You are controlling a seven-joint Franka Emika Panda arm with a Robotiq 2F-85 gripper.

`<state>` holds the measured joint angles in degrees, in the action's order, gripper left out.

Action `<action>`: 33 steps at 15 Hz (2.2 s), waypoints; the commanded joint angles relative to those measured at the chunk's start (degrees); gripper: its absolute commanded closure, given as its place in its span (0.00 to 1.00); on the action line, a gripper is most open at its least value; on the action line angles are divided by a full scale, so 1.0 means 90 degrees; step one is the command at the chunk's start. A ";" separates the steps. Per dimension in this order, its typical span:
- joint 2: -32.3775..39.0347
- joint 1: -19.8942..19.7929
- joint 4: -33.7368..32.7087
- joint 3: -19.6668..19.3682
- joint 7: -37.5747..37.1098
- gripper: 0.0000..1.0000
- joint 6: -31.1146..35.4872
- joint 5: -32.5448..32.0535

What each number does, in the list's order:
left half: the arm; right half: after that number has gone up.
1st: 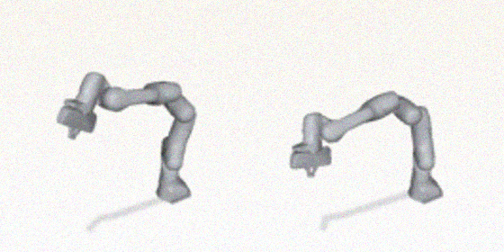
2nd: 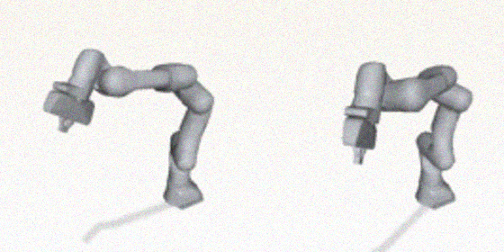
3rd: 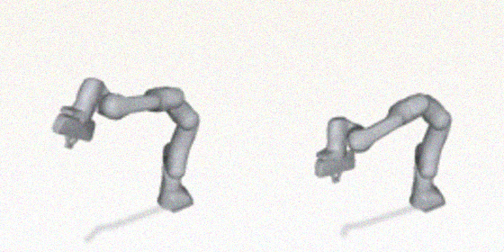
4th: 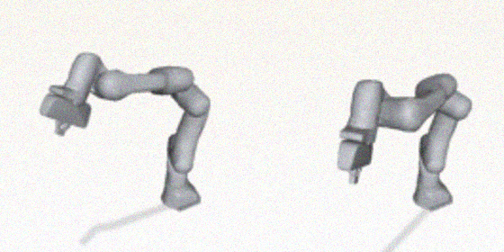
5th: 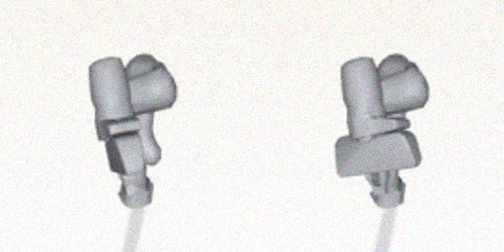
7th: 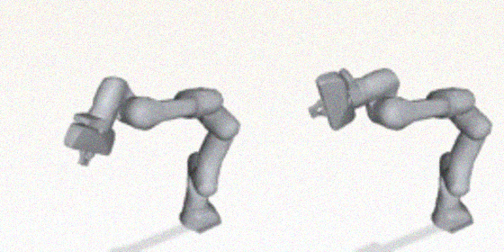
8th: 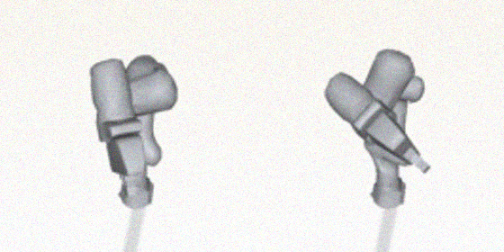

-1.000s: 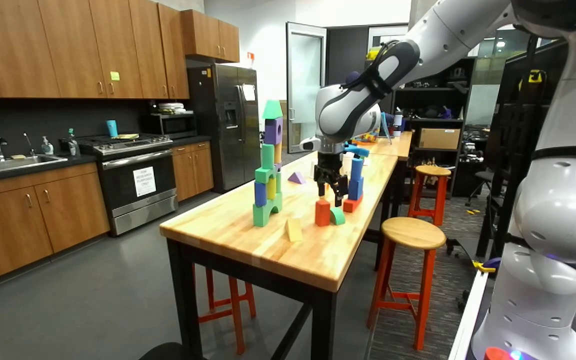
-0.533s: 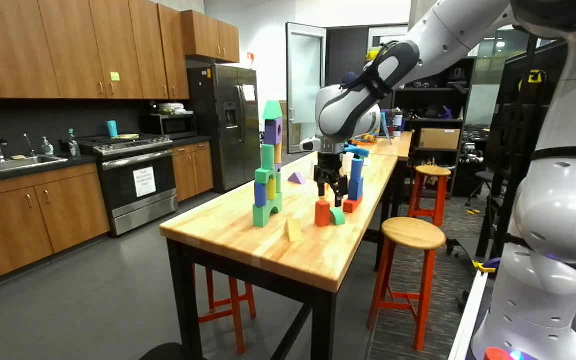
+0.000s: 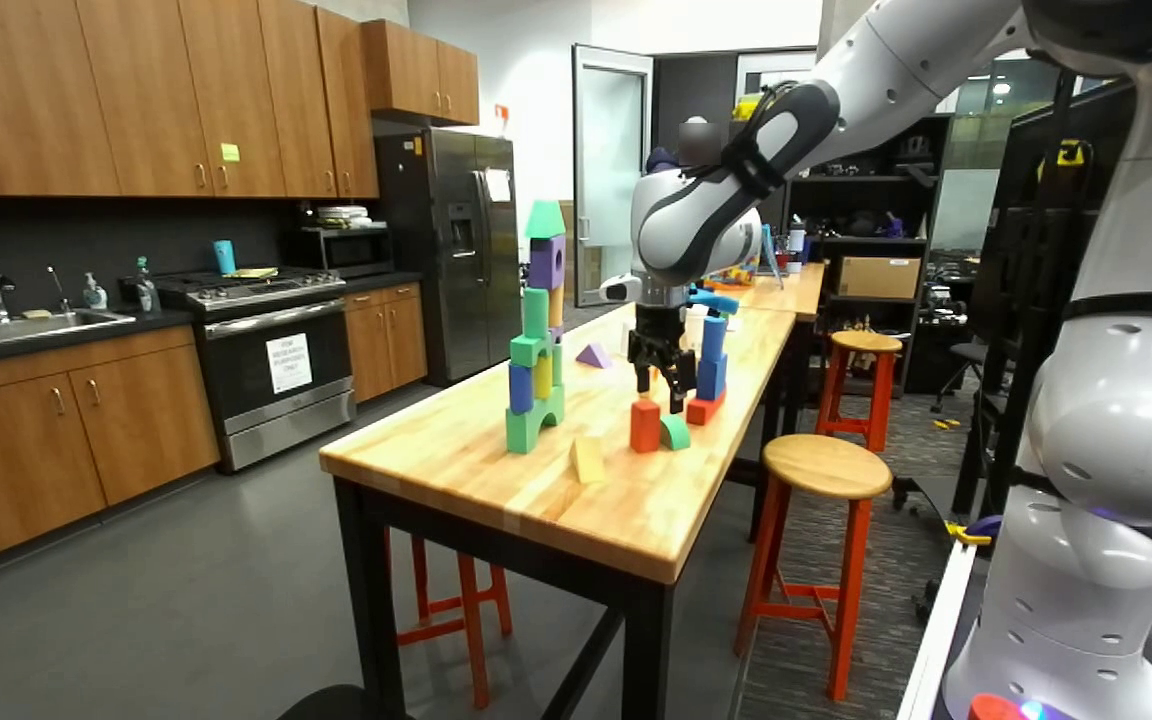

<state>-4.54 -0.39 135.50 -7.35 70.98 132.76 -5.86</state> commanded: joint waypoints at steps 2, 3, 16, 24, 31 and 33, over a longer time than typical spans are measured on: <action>0.0000 -0.0100 -0.0008 0.0102 0.0005 0.00 -0.0014 0.0010; 0.0000 -0.0100 -0.0008 0.0102 0.0005 0.00 -0.0014 0.0010; 0.0513 -0.0110 -0.0319 0.0210 0.0118 0.00 0.0488 0.0124; 0.0754 -0.0228 -0.0552 0.0192 0.0165 0.00 0.0644 0.0055; 0.0912 -0.0424 -0.0677 0.0195 0.0293 0.00 0.0535 0.0121; 0.0932 -0.0446 -0.0712 0.0205 0.0332 0.14 0.0491 0.0107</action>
<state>3.27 -3.37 130.57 -6.27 72.63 138.59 -4.99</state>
